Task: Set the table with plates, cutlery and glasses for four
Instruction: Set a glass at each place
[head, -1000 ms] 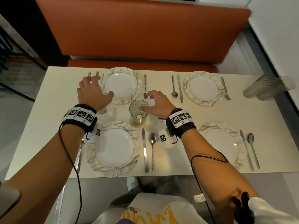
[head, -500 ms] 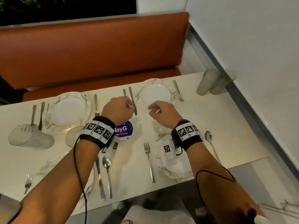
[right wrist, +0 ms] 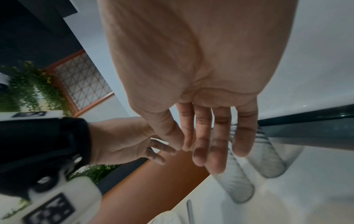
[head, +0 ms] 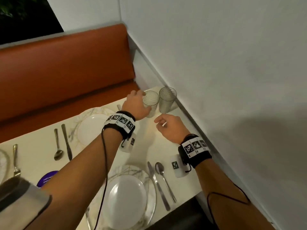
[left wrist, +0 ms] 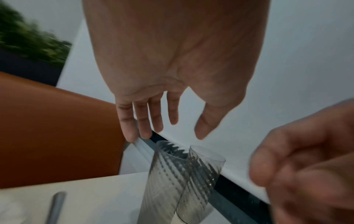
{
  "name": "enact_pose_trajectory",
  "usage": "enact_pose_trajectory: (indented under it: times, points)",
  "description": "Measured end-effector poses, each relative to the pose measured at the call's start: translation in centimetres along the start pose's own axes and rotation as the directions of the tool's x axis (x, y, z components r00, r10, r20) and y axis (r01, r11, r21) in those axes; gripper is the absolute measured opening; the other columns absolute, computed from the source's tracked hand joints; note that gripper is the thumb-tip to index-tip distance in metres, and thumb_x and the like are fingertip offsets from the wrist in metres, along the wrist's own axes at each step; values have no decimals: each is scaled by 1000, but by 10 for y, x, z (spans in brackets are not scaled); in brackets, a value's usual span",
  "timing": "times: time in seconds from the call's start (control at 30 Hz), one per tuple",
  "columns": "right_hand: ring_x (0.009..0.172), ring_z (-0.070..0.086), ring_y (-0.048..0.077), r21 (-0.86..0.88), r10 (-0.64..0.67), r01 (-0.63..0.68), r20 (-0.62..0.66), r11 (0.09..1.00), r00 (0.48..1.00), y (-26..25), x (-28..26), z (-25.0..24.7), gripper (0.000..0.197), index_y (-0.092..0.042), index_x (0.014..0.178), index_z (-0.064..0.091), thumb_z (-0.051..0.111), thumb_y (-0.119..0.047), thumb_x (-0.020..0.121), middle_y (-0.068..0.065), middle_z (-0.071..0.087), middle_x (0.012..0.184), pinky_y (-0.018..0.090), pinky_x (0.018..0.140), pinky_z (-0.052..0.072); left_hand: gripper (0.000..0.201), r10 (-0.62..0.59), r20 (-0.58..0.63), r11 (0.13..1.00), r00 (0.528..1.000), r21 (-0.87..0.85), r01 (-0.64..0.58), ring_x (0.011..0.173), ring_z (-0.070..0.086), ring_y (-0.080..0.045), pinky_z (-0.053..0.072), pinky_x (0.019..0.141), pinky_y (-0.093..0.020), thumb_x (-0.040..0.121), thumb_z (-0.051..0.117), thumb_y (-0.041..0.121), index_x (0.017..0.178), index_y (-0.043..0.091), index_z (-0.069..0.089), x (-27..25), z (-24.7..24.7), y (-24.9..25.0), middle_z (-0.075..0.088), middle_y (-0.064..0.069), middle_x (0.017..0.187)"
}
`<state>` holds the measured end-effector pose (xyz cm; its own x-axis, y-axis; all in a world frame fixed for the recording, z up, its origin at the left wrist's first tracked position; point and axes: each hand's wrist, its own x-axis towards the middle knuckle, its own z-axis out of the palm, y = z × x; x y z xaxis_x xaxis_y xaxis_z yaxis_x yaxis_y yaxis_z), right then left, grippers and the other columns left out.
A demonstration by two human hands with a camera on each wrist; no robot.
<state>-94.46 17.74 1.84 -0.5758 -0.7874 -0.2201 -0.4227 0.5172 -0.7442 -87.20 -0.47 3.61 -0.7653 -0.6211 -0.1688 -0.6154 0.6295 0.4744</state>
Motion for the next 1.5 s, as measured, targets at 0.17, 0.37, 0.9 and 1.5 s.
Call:
enact_pose_trajectory:
  times: [0.17, 0.37, 0.9, 1.5]
  points:
    - [80, 67, 12, -78, 20, -19, 8, 997, 1000, 17, 34, -39, 18, -26, 108, 70, 62, -23, 92, -9, 70, 98, 35, 82, 59, 96, 54, 83, 958, 995, 277, -76, 138, 40, -38, 39, 110, -55, 76, 76, 58, 155, 25, 33, 60, 21, 31, 39, -11, 154]
    - [113, 55, 26, -375, -136, 99, -74, 922, 988, 10, 98, -67, 34, -20, 121, 65, 66, -26, 87, 5, 63, 120, 43, 101, 49, 81, -31, 210, 952, 977, 305, -36, 132, 45, -37, 50, 99, -53, 77, 82, 48, 145, 30, 43, 85, 46, 30, 43, -10, 144]
    - [128, 43, 36, -632, 63, -2, 74, 775, 995, 8, 148, -31, 72, -21, 130, 45, 84, -34, 70, 12, 46, 136, 50, 103, 45, 65, -85, 150, 984, 985, 166, 60, 123, 48, -33, 46, 96, -48, 78, 80, 41, 134, 29, 48, 27, 23, -9, 48, -8, 132]
    - [119, 43, 31, -562, 14, 125, 236, 818, 972, -52, -20, 104, 68, -22, 130, 46, 81, -36, 73, 8, 48, 128, 43, 96, 44, 66, -246, -32, 969, 969, -30, 245, 123, 49, -29, 51, 95, -49, 75, 79, 47, 133, 32, 49, -179, -36, -163, 50, -5, 130]
